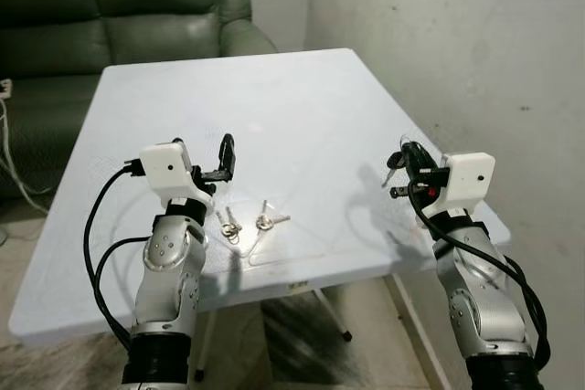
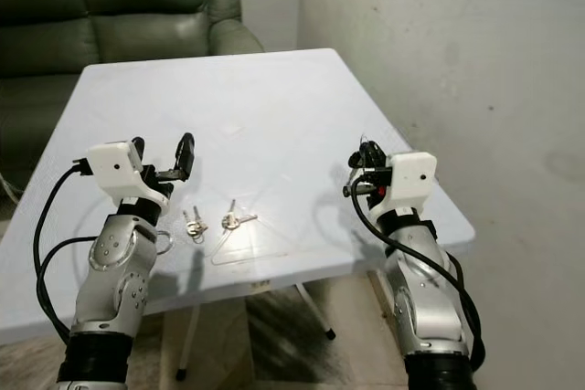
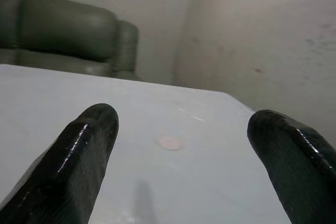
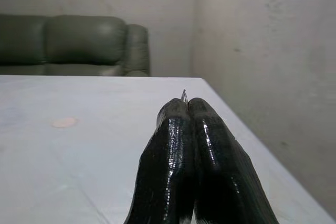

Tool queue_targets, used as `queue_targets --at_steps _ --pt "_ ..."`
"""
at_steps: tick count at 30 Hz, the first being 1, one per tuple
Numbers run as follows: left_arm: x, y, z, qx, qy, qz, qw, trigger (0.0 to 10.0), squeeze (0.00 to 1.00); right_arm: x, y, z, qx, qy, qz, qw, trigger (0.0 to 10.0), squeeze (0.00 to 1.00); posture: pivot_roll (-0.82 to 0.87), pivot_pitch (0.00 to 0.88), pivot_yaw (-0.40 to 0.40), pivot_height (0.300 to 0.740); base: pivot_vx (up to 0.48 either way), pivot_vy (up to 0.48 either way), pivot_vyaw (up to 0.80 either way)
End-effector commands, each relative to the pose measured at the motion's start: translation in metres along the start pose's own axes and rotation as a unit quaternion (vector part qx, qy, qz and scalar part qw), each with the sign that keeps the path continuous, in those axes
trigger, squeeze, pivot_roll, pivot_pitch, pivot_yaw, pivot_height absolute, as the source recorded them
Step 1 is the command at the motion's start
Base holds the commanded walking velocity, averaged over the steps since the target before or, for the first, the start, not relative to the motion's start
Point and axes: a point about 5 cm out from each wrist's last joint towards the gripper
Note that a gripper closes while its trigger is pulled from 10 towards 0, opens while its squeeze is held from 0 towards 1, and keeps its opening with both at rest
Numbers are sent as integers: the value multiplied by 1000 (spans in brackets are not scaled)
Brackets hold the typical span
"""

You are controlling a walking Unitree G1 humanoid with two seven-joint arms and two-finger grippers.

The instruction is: Hang keys on a hook

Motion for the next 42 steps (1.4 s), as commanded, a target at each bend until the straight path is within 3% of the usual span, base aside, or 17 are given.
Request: queue_targets --at_steps 1,11,15,18,23,42 --pt "2 -1 3 -5 -2 7 1000 10000 0 4 -2 1 -2 -1 6 1000 10000 0 -80 0 -48 740 0 0 -719" --pt "-5 3 1 5 -2 -2 1000 10000 0 -2 -1 -1 6 2 -5 1000 10000 0 -77 0 -53 740 0 0 -725" --pt "-11 11 3 0 -2 -6 1000 10000 0 -8 5 0 4 5 -15 1000 10000 0 -77 0 -54 740 0 0 -667" --pt "-29 25 7 -4 -3 -30 1000 10000 0 -24 16 0 5 8 -37 999 10000 0 -75 0 -56 740 0 0 -515" --pt "-40 37 17 -14 11 -48 999 10000 0 -29 23 -3 8 5 -45 999 10000 0 -72 0 -54 740 0 0 0" --pt "-39 43 24 -30 23 -47 998 10000 0 -29 26 -7 8 4 -41 999 10000 0 -68 0 -51 740 0 0 0"
Point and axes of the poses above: a point about 5 cm out from each wrist's last joint towards the gripper, its own y axis pointing back from the gripper into the wrist, its own x axis along the axis of the wrist's last joint, z = x × y, and after that the axes turned 6 degrees about y, right-handed
